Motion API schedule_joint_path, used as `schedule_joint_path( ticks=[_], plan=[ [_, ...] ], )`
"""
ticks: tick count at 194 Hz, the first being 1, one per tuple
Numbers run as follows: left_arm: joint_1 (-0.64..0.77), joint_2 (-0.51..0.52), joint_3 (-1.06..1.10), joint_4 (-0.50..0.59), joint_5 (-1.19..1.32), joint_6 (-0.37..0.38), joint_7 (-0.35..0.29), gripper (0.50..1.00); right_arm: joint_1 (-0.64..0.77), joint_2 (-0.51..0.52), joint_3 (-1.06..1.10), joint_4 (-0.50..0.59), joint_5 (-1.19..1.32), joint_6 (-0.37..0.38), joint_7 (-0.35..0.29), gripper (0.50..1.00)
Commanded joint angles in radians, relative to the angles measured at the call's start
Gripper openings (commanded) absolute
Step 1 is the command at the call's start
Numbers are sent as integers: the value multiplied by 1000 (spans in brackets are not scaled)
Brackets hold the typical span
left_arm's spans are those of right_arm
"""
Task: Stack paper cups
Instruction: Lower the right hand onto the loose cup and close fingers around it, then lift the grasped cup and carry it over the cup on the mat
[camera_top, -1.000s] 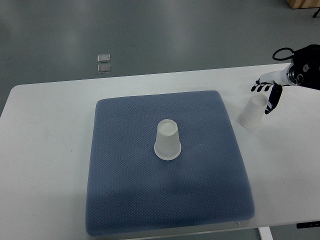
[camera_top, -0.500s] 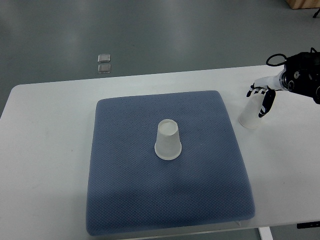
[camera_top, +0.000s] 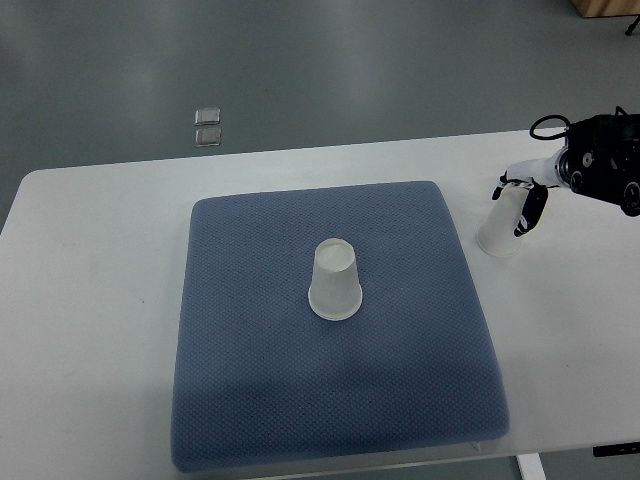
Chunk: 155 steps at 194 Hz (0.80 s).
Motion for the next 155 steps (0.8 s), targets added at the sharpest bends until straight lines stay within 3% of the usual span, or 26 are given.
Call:
schedule_joint_path(
  ticks=[1,39,69,110,155],
  plan=[
    [0,0,-1,1,0,0,0,1000,-4,6,0,-3,1,-2,0,823],
    [0,0,-1,1,0,0,0,1000,-4,6,-1,-3,1,0,3,752],
    [0,0,-1,1,0,0,0,1000,-2,6,-1,-3,-1,0,5,652],
    [0,0,1,0,0,0,0,1000,57,-17,-4,25,-5,15,5,646],
    [0,0,2,0,0,0,0,1000,350,-150,-30,247,-18,104,-6,648]
  ],
)
